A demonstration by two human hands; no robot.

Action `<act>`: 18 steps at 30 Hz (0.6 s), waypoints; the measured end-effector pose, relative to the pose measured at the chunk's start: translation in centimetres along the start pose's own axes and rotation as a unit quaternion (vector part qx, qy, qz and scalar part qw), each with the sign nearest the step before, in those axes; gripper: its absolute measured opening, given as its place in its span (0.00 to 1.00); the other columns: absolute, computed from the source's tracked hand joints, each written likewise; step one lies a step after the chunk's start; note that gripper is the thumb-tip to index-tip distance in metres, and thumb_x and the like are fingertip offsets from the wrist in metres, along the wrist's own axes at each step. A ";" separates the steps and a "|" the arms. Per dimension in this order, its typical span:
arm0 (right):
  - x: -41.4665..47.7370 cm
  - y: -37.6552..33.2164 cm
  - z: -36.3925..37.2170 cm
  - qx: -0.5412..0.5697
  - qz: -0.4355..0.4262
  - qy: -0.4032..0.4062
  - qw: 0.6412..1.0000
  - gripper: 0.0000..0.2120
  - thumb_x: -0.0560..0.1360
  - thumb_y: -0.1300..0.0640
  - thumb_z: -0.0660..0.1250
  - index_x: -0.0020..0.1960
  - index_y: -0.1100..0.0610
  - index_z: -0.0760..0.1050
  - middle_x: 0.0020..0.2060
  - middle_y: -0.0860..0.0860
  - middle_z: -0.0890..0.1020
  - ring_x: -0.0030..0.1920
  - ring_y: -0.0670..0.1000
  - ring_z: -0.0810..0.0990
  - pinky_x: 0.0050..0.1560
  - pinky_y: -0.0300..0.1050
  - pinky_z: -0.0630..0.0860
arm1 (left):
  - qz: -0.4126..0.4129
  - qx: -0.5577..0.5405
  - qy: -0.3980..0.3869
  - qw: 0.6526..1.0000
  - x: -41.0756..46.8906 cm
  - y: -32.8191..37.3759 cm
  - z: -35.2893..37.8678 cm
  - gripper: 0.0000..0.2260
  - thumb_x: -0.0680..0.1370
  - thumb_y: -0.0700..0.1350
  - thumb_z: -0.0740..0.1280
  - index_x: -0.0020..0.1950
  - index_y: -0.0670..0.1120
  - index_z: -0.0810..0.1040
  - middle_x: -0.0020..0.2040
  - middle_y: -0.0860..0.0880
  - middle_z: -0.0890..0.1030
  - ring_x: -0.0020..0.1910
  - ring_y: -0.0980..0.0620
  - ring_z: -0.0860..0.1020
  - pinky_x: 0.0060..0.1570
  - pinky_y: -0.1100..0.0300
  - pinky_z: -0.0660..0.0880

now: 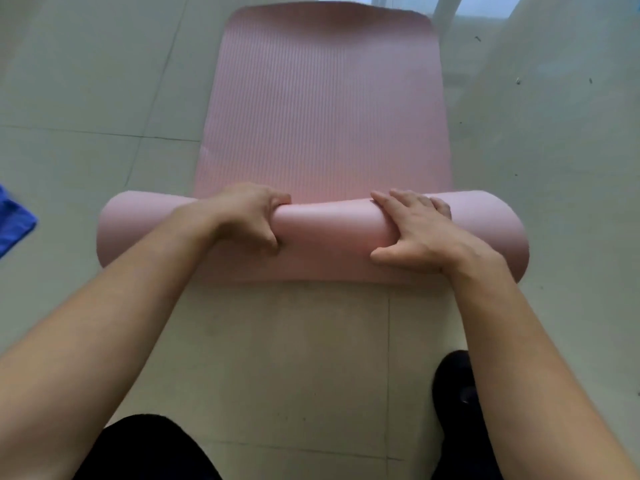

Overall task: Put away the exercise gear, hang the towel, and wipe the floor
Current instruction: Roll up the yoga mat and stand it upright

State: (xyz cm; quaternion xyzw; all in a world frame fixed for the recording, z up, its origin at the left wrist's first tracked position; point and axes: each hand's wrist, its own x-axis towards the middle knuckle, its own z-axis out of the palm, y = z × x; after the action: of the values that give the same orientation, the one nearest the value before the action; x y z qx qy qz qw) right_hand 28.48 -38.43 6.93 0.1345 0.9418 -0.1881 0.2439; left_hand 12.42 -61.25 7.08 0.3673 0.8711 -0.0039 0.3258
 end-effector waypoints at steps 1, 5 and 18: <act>0.0 -0.1 -0.5 0.016 -0.001 0.004 1.000 0.54 0.55 0.30 0.55 0.81 0.43 0.53 0.80 0.53 0.58 0.80 0.53 0.53 0.79 0.57 0.47 | 0.003 -0.028 -0.006 1.000 -0.1 -0.3 -0.5 0.31 0.61 0.51 0.76 0.63 0.54 0.75 0.56 0.49 0.81 0.56 0.45 0.78 0.49 0.56 0.75; 1.6 -0.4 0.2 0.012 0.031 0.151 0.988 0.33 0.75 0.46 0.65 0.79 0.50 0.63 0.76 0.57 0.66 0.75 0.59 0.64 0.74 0.56 0.60 | -0.041 -0.040 0.260 0.964 0.7 -1.5 1.7 0.31 0.68 0.50 0.74 0.70 0.52 0.72 0.68 0.45 0.73 0.66 0.42 0.71 0.63 0.46 0.68; 3.8 0.3 7.1 -0.106 0.017 0.104 0.989 0.71 0.57 0.28 0.77 0.80 0.46 0.30 0.79 0.60 0.35 0.79 0.64 0.34 0.77 0.64 0.34 | -0.117 0.058 0.201 0.971 5.2 -1.0 8.5 0.37 0.78 0.69 0.46 0.73 0.43 0.68 0.71 0.39 0.70 0.71 0.39 0.66 0.70 0.37 0.58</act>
State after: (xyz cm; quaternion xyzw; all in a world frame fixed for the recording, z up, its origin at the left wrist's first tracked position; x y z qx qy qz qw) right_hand 28.27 -40.58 -0.85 0.1428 0.9742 -0.0684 0.1610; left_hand 13.89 -60.78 -2.79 0.2747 0.9539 -0.0189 0.1193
